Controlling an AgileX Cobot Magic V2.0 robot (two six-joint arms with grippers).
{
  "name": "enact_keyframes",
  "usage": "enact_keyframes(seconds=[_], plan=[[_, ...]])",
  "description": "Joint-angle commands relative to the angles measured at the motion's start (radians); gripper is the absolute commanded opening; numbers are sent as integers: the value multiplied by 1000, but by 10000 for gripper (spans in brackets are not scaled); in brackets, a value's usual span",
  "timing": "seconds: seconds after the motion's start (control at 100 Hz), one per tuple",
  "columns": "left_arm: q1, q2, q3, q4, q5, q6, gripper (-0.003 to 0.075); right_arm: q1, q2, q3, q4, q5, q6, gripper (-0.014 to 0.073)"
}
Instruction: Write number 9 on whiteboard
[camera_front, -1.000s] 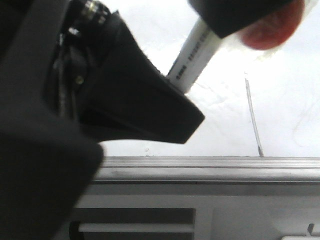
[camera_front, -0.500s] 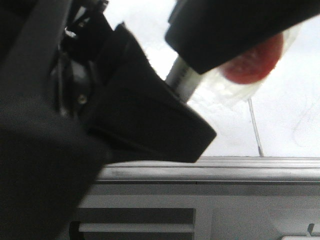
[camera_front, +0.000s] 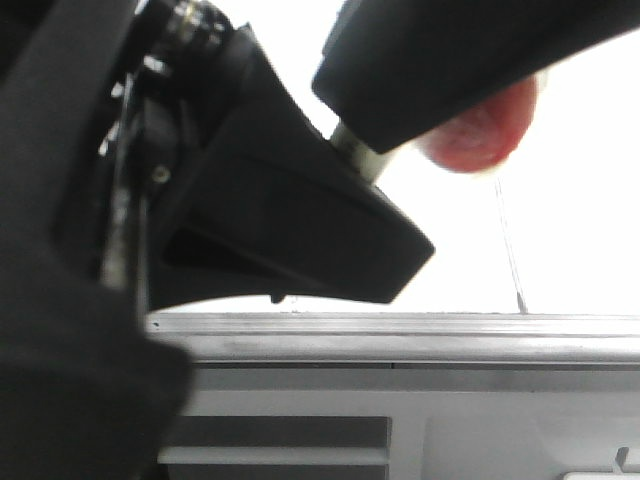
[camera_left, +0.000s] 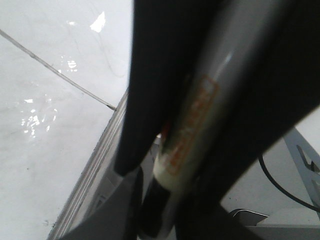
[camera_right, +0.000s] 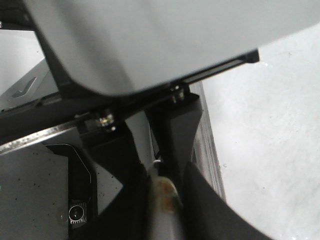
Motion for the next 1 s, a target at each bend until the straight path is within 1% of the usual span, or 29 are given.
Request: enact_keyframes(seconds=[0.0, 0.03, 0.06, 0.08, 0.1, 0.13, 0.17, 0.18, 0.2, 0.24, 0.27, 0.3, 0.35, 0.38, 0.48, 0.52, 0.57, 0.61, 0.64, 0.66, 0.68, 0.69, 0.7, 0.75, 0.77, 0.78, 0.88, 0.99], plan=[[2, -17, -39, -29, -76, -38, -20, 3, -9, -26, 47, -15, -2, -62], [2, -17, -39, -29, -65, -38, -20, 3, -9, -26, 47, -15, -2, -51], [2, -17, -36, -29, -55, -38, -20, 3, -9, -26, 47, -15, -2, -8], [2, -17, -36, -29, -55, -38, -20, 3, -9, -26, 47, -15, -2, 1], [2, -17, -32, -29, -53, -38, -20, 3, -9, -26, 47, -15, -2, 36], [2, -17, -26, -29, -53, -38, -20, 3, -9, -26, 44, -15, -2, 95], [2, -17, -16, -31, -50, -42, -20, 3, -11, -26, 34, -18, -2, 204], [2, -17, -14, -31, -50, -41, -20, 3, -12, -26, 30, -19, -2, 244], [2, -17, -8, -31, -50, -50, -20, 3, -16, -26, 24, -22, -2, 283], [2, -17, 4, -41, -50, -57, -20, 3, -23, -30, 12, -36, -2, 418], [2, -17, 10, -52, -50, -57, -20, 1, -32, -38, 7, -45, 0, 469], [2, -17, 18, -66, -50, -57, -20, 1, -43, -46, -5, -55, 4, 542], [2, -17, 30, -84, -52, -57, -20, 1, -64, -64, -21, -77, 13, 603], [2, -17, 37, -105, -54, -57, -20, 1, -84, -83, -26, -98, 13, 614], [2, -17, 44, -132, -54, -57, -20, 1, -128, -103, -49, -145, 13, 582], [2, -17, 46, -143, -52, -57, -20, 1, -148, -105, -63, -160, 15, 552], [2, -17, 46, -168, -50, -57, -20, -6, -177, -105, -67, -178, 27, 492], [2, -17, 46, -196, -50, -57, -20, -15, -198, -105, -70, -187, 55, 414], [2, -17, 46, -210, -50, -57, -20, -24, -216, -105, -70, -189, 79, 330], [2, -17, 46, -216, -50, -57, -20, -28, -222, -105, -72, -189, 87, 293], [2, -17, 46, -223, -50, -57, -20, -35, -235, -105, -72, -185, 100, 214], [2, -17, 46, -226, -50, -57, -20, -37, -238, -105, -72, -183, 101, 195], [2, -17, 46, -225, -50, -57, -20, -39, -244, -105, -72, -180, 102, 154], [2, -17, 46, -230, -50, -57, -20, -47, -261, -105, -74, -168, 102, 30], [2, -17, 46, -233, -55, -57, -20, -49, -271, -105, -77, -160, 102, -48], [2, -17, 46, -235, -57, -57, -20, -51, -274, -105, -79, -160, 102, -67], [19, -9, 46, -272, -98, -64, -21, -56, -301, -104, -85, -156, 102, -58], [95, 19, 46, -384, -180, -108, -21, -57, -321, -104, -99, -154, 105, -58]])
